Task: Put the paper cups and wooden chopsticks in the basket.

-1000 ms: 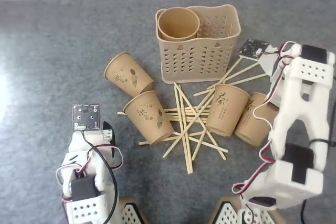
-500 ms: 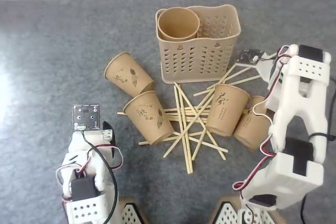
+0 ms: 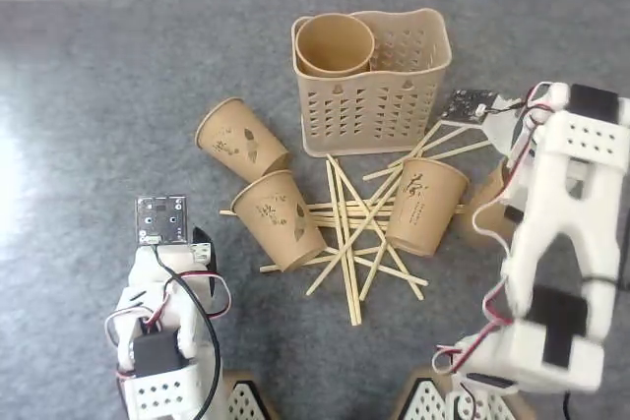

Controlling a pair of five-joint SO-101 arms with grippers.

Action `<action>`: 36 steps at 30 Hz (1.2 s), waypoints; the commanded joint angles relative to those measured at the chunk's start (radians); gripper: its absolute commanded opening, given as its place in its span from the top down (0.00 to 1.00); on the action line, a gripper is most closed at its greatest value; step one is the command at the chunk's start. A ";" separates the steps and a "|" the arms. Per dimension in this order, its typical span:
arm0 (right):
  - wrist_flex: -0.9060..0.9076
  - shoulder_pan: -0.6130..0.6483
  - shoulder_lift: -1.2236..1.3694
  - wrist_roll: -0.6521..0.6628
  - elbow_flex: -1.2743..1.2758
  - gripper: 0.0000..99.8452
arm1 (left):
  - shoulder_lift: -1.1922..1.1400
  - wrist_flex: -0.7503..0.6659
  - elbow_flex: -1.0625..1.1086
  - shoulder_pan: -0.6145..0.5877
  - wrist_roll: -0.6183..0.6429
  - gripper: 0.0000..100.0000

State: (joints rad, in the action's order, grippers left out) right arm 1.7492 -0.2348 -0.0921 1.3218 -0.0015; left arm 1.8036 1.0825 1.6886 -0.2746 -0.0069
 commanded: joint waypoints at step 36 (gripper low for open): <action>-0.412 0.599 0.096 -0.437 -0.666 0.99 | 0.015 -0.005 -0.004 0.000 -0.011 0.93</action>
State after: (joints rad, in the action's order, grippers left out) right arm 1.2490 0.3299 -0.1105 0.9060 -0.4005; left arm 1.8036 1.0825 1.6886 -0.2746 -0.0069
